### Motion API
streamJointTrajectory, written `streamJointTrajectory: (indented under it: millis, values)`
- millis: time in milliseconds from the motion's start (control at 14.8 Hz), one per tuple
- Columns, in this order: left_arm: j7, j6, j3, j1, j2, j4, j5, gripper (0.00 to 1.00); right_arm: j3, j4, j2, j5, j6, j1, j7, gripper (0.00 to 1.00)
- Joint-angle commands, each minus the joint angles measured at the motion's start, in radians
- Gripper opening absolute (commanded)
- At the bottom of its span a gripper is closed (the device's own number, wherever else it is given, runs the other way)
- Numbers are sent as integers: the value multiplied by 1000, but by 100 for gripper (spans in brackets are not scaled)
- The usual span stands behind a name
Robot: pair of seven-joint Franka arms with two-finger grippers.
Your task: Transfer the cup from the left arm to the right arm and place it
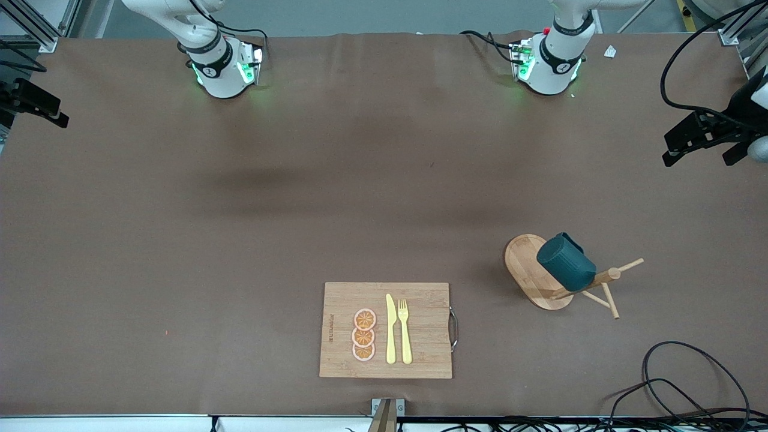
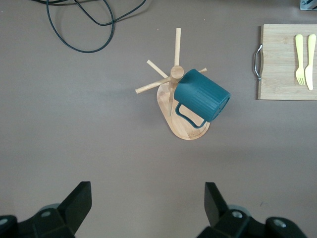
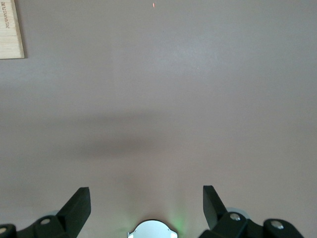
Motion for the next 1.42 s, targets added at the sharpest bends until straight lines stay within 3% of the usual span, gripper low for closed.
streamJointTrajectory:
  millis: [0, 677, 1355]
  values:
    - [8, 35, 0, -5, -13, -2, 16, 100, 3, -17, -18, -10, 1, 7, 4, 100]
    - [-18, 41, -1, -17, 33, -2, 5, 100, 1, -17, -18, -8, 6, 3, 4, 100]
    - [-591, 147, 0, -1, 183, -2, -149, 100, 3, -16, -18, -10, 9, 6, 2, 100]
